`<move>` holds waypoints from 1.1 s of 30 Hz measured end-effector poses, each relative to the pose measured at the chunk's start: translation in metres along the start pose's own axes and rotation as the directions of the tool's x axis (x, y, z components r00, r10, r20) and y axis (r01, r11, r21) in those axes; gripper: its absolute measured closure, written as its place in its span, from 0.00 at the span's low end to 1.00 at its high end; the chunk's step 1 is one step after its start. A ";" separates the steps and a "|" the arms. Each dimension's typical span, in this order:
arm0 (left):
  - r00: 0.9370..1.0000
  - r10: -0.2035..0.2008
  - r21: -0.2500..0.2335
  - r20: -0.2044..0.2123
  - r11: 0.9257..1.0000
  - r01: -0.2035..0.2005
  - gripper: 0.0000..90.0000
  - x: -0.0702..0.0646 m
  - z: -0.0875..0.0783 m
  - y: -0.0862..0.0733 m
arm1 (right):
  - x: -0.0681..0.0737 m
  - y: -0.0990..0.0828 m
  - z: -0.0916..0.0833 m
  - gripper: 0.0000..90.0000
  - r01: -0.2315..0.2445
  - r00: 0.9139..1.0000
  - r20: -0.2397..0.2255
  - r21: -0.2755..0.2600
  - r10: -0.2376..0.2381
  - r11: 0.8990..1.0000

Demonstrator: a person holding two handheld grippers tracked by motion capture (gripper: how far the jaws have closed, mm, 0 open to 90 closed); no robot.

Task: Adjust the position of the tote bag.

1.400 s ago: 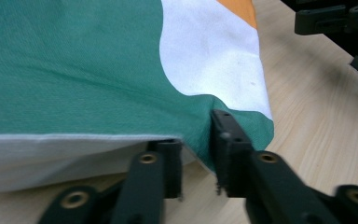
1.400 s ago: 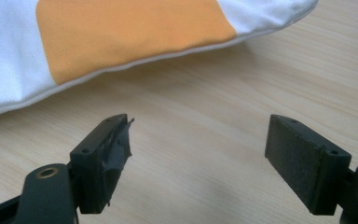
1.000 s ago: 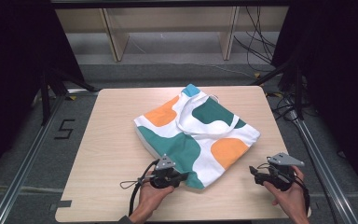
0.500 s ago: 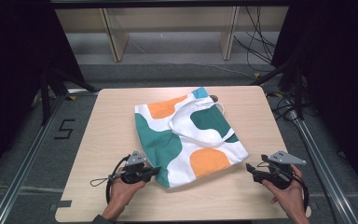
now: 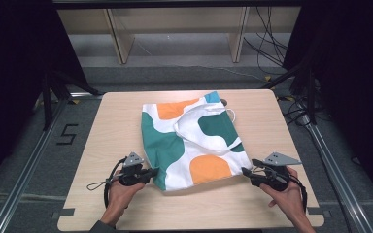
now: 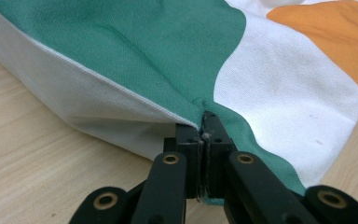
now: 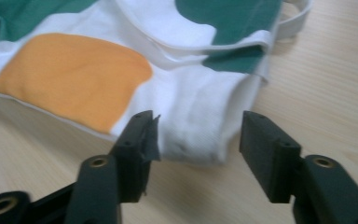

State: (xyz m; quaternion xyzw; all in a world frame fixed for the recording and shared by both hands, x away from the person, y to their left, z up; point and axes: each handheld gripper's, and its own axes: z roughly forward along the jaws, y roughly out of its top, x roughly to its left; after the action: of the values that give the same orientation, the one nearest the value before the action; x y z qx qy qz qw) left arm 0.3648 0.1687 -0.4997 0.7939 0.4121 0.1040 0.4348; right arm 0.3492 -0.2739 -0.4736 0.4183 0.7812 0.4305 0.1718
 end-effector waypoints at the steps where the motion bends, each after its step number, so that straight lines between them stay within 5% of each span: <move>1: 1.000 -0.025 -0.016 -0.002 1.000 0.025 0.97 -0.001 0.002 0.000 | -0.003 0.002 0.004 0.57 0.030 0.999 -0.015 -0.001 -0.030 1.000; 4: 1.000 -0.022 -0.007 -0.009 1.000 0.022 0.97 0.001 0.003 0.001 | -0.002 0.004 0.013 0.75 0.040 0.999 -0.034 0.034 -0.038 0.999; 10: 0.998 0.004 0.023 -0.058 1.000 -0.002 0.97 0.019 0.006 0.010 | 0.016 0.003 0.008 0.87 0.047 0.991 -0.123 0.036 -0.042 0.998; 13: 0.997 0.001 0.028 -0.080 1.000 0.002 0.97 0.028 0.010 0.014 | 0.029 0.000 0.007 0.88 0.066 0.987 -0.150 0.047 -0.059 0.997; 14: 0.996 -0.005 0.034 -0.084 0.999 0.008 0.97 0.033 0.012 0.017 | 0.033 -0.001 0.008 0.89 0.103 0.982 -0.163 0.023 -0.098 0.994; 18: 0.993 -0.004 0.054 -0.114 0.998 0.010 0.97 0.054 0.023 0.031 | 0.060 -0.004 0.008 0.89 0.108 0.975 -0.197 0.021 -0.102 0.994; 20: 0.992 0.008 0.075 -0.125 0.997 0.002 0.96 0.063 0.030 0.039 | 0.079 -0.004 0.015 0.89 0.163 0.962 -0.224 0.022 -0.154 0.986; 24: 0.983 0.031 0.116 -0.179 0.993 -0.010 0.95 0.079 0.044 0.061 | 0.097 -0.003 0.025 0.89 0.187 0.954 -0.243 0.031 -0.174 0.982; 27: 0.981 0.027 0.120 -0.192 0.993 -0.004 0.95 0.084 0.050 0.069 | 0.108 -0.002 0.029 0.89 0.193 0.952 -0.251 0.045 -0.176 0.980; 29: 0.975 0.021 0.118 -0.222 0.993 0.005 0.94 0.088 0.058 0.076 | 0.119 0.001 0.038 0.89 0.235 0.940 -0.262 0.037 -0.218 0.971; 33: 0.965 0.010 0.105 -0.260 0.994 0.018 0.84 0.088 0.058 0.078 | 0.129 0.003 0.045 0.89 0.258 0.933 -0.270 0.035 -0.240 0.965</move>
State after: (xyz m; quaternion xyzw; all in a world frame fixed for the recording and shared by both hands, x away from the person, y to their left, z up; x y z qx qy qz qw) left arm 0.4957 0.1770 -0.4913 0.7946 0.4721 0.1845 0.3342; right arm 0.3027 -0.1457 -0.4856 0.2607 0.8582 0.4295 0.1050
